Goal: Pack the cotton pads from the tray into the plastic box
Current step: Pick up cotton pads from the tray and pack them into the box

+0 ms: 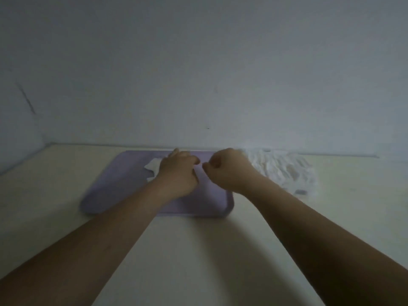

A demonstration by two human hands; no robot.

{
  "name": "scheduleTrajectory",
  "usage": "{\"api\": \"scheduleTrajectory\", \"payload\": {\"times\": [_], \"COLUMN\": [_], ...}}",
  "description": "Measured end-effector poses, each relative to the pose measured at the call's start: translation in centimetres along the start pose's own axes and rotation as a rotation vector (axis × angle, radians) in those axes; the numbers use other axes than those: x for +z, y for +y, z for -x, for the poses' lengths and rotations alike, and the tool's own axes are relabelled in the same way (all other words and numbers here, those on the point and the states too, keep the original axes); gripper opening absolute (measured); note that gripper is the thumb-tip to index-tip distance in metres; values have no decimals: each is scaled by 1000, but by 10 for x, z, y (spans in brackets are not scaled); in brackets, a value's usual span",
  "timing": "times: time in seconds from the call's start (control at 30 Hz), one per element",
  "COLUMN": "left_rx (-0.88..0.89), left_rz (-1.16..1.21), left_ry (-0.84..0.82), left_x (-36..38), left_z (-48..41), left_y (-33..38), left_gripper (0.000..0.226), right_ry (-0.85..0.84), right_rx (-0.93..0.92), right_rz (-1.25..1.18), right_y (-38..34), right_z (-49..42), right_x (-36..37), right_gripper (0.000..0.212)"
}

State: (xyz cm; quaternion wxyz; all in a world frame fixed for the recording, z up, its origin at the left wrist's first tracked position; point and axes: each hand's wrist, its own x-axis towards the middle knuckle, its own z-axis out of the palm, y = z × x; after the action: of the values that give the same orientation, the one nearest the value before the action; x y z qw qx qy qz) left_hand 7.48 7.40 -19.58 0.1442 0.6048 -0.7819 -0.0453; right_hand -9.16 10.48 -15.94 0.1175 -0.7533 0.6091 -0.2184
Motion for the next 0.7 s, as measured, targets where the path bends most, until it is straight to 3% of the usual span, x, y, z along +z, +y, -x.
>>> {"api": "scheduleTrajectory", "payload": {"times": [0.1, 0.17, 0.3, 0.43, 0.6, 0.7], "left_rx": [-203, -235, -139, -39, -83, -64], "left_rz": [-65, 28, 190, 379, 342, 395], "left_ry": [-36, -62, -40, -12, -4, -73], "left_x": [-1, 5, 14, 21, 18, 20], "left_z": [20, 29, 37, 31, 23, 19], "left_y": [-42, -60, -64, -57, -66, -65], "left_gripper": [44, 45, 46, 48, 60, 62], "right_ry": [-102, -107, -16, -53, -112, -109], "right_rx": [-34, -21, 5, 88, 84, 63], "right_rz": [-170, -211, -254, -287, -298, -268], "right_y": [-10, -13, -10, 2, 16, 15], "right_z": [1, 0, -11, -26, -34, -41], "right_x": [44, 62, 73, 73, 71, 71], "right_gripper": [19, 24, 28, 34, 52, 44]}}
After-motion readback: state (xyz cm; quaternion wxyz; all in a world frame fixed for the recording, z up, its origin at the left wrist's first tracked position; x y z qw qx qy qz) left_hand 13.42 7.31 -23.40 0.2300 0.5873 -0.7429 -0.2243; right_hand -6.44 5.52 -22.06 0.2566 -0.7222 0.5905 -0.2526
